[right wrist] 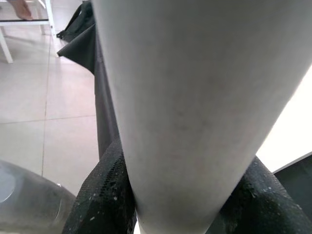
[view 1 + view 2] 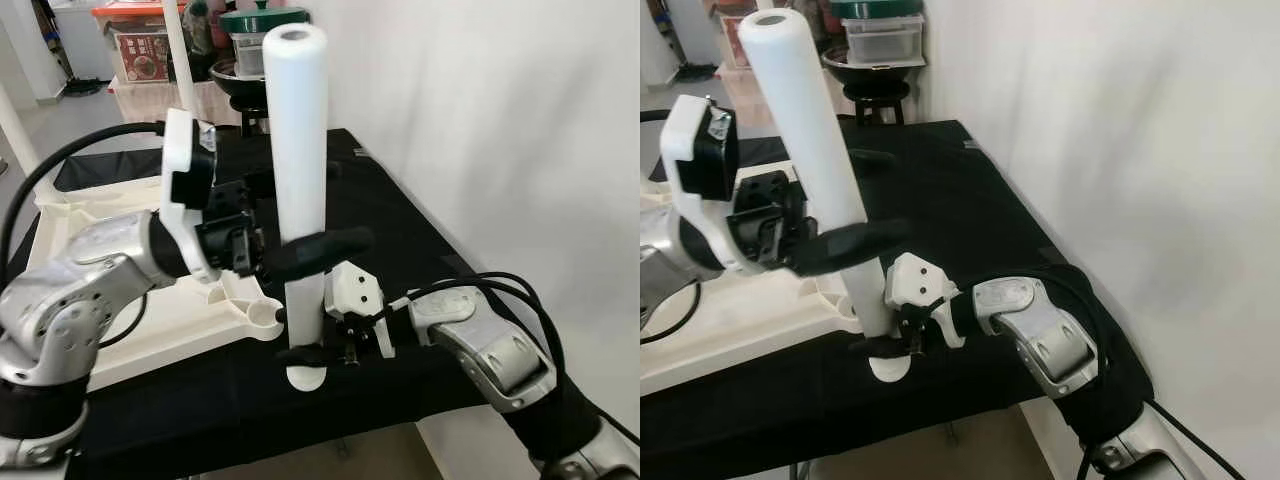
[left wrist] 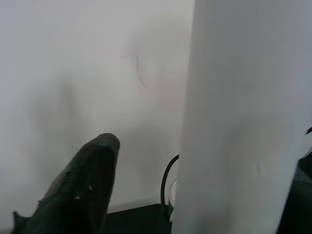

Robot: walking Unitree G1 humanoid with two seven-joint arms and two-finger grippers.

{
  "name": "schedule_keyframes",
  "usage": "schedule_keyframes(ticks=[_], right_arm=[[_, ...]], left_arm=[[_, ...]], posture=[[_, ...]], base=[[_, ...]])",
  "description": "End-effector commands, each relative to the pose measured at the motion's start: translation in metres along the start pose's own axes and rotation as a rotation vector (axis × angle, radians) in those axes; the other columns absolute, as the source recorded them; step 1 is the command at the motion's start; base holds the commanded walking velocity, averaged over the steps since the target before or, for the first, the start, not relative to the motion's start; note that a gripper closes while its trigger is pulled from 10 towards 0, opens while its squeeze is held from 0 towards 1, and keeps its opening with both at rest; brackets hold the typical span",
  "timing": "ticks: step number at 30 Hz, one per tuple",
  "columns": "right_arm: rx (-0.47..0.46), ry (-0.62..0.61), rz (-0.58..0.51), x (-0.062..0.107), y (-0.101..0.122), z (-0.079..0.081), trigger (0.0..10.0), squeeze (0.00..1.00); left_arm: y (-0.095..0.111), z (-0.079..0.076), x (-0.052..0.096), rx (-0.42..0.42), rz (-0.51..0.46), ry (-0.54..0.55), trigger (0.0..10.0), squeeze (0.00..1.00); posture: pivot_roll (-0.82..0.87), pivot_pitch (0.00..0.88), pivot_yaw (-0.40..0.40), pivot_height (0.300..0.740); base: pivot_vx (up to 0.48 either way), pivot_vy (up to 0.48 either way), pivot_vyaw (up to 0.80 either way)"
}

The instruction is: Building children table

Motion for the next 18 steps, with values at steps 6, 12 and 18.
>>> schedule_keyframes(ticks=[6,12,18], right_arm=[[0.035,-0.052,0.004,-0.006,0.004,-0.011,0.0,0.0],[0.008,-0.109,-0.015,-0.008,0.005,-0.02,0.0,0.0],[-0.024,-0.161,-0.077,-0.012,0.011,-0.025,10.0,0.0]], left_arm=[[-0.002,0.006,-0.001,0.011,-0.002,0.011,0.0,0.0],[-0.001,0.01,0.001,0.017,-0.011,0.029,0.0,0.0],[0.003,0.012,0.001,0.019,-0.029,0.04,0.0,0.0]], posture=[[-0.01,0.0,-0.014,0.74],[0.0,0.0,-0.015,0.74],[0.0,0.0,-0.014,0.74]], base=[[0.0,0.0,0.0],[0.0,0.0,0.0],[0.0,0.0,0.0]])
Point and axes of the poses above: a point about 5 cm out from each wrist's last joint towards the gripper, its own x axis pointing back from the gripper into the wrist, its own y axis along the axis of the wrist's last joint, z = x × y, the point moved 6 cm from there along -x, pointing out of the wrist towards the gripper, and after that the axes turned 5 degrees about x, right-handed, at the moved point
